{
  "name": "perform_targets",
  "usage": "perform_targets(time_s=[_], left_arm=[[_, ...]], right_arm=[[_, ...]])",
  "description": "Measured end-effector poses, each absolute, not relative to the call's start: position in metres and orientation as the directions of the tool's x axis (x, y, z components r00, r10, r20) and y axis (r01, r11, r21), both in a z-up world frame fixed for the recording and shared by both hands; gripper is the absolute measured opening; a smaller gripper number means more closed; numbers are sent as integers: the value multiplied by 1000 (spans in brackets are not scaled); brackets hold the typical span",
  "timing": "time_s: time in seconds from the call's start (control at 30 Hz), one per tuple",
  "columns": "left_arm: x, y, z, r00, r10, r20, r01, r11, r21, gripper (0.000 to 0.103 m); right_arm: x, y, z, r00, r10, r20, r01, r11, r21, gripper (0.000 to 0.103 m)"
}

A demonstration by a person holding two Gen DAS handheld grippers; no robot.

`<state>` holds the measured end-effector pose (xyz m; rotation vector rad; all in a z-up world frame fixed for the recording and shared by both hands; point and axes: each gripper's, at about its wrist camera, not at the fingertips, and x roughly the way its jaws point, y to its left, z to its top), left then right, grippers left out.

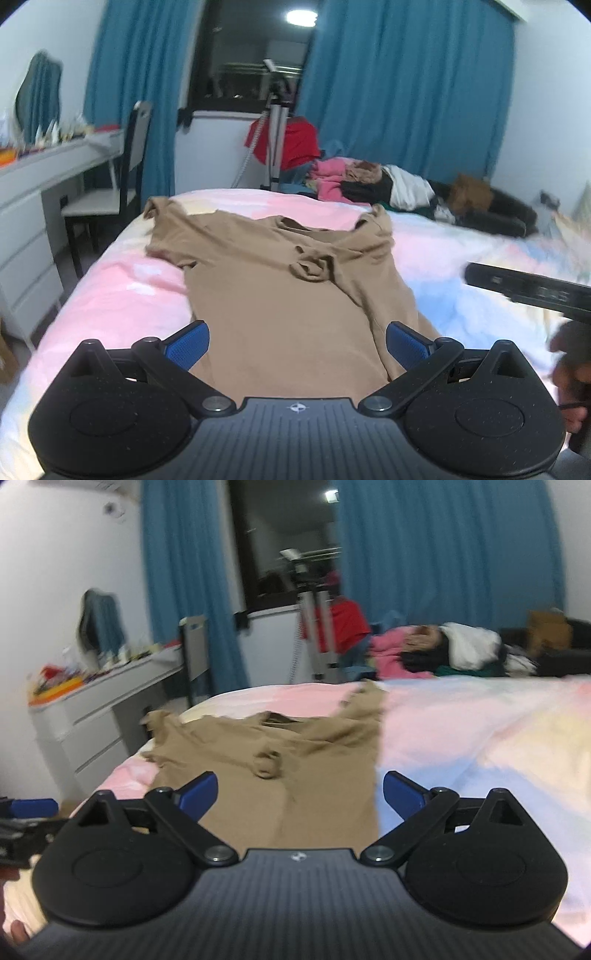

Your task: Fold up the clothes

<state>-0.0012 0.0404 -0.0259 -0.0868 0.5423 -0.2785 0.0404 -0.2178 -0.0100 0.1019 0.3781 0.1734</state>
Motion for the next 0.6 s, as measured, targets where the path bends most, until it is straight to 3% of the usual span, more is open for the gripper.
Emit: perform_targets(time_s=[0.2, 0.3, 0.6], left_arm=[[10, 86, -28, 826, -254, -503, 183, 965, -187, 103], [21, 110, -36, 828, -216, -517, 107, 966, -234, 103], [58, 153, -71, 790, -166, -590, -57, 938, -341, 102]], right_arm=[[125, -140, 1, 861, 319, -397, -301, 947, 108, 92], [176, -89, -15, 818, 373, -439, -352, 927, 131, 81], [301, 41, -71, 688, 464, -558, -434, 879, 196, 73]])
